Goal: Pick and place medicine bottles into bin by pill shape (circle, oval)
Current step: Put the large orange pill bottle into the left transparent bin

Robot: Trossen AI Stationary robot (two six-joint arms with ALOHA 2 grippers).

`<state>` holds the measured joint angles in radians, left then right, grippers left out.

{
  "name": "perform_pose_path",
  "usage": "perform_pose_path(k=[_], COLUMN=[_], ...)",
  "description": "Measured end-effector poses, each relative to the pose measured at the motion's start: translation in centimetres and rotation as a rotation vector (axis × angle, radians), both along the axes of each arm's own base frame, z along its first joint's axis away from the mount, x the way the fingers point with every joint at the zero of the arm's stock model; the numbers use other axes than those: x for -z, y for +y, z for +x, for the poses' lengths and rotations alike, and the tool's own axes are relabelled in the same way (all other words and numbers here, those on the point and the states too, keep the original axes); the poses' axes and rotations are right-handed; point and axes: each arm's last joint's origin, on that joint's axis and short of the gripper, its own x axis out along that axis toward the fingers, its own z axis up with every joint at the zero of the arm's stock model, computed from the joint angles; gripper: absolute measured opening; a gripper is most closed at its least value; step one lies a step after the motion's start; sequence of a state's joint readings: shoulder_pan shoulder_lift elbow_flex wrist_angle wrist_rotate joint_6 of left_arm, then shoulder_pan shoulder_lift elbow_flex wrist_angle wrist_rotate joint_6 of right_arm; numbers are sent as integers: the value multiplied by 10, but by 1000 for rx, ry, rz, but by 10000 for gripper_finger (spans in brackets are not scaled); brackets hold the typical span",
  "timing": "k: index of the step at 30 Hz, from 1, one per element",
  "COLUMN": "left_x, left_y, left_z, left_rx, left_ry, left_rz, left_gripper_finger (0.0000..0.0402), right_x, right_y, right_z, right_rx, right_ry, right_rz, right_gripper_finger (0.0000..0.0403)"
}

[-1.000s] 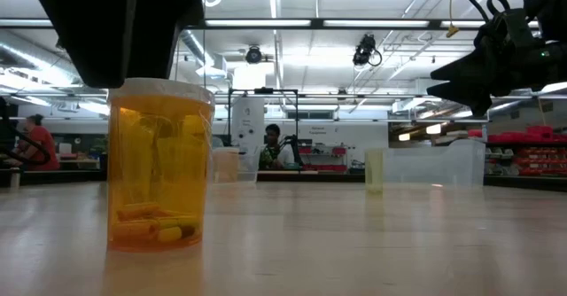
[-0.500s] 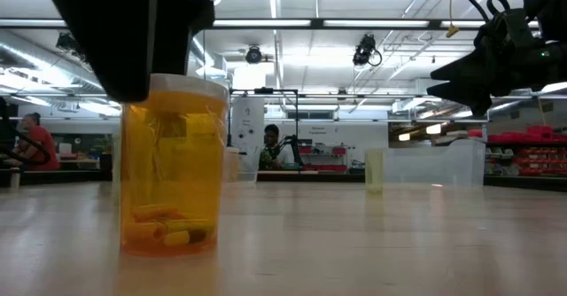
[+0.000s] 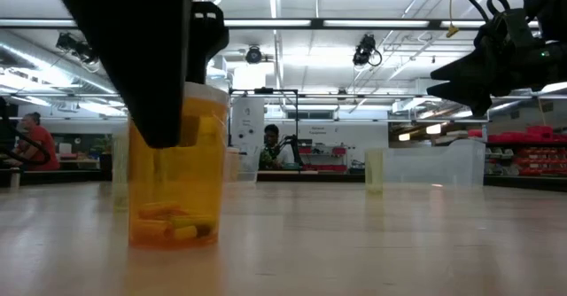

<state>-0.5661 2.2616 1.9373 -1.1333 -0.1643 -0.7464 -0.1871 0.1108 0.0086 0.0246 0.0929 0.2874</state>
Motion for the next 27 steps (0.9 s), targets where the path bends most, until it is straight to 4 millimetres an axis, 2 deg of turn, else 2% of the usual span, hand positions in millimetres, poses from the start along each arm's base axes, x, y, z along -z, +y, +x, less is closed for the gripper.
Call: perform_pose_path(k=[8,14,19,27], left_x=[0,-4,-17,-43], left_y=[8,19,42,90], left_z=[5,7,12,21], left_rx=[-2,31,56,82], left_ry=[3,19,19,6], left_rz=[4,21,72,95], left_gripper_finger=[206,204,221,204], right_x=[0,0,0,0], right_y=[0,0,0,0], right_z=[0,0,0,0], right_rx=[0,0,0,0], right_ry=[0,0,0,0], right_rz=[0,0,0,0], right_gripper_finger=[214,214,214,214])
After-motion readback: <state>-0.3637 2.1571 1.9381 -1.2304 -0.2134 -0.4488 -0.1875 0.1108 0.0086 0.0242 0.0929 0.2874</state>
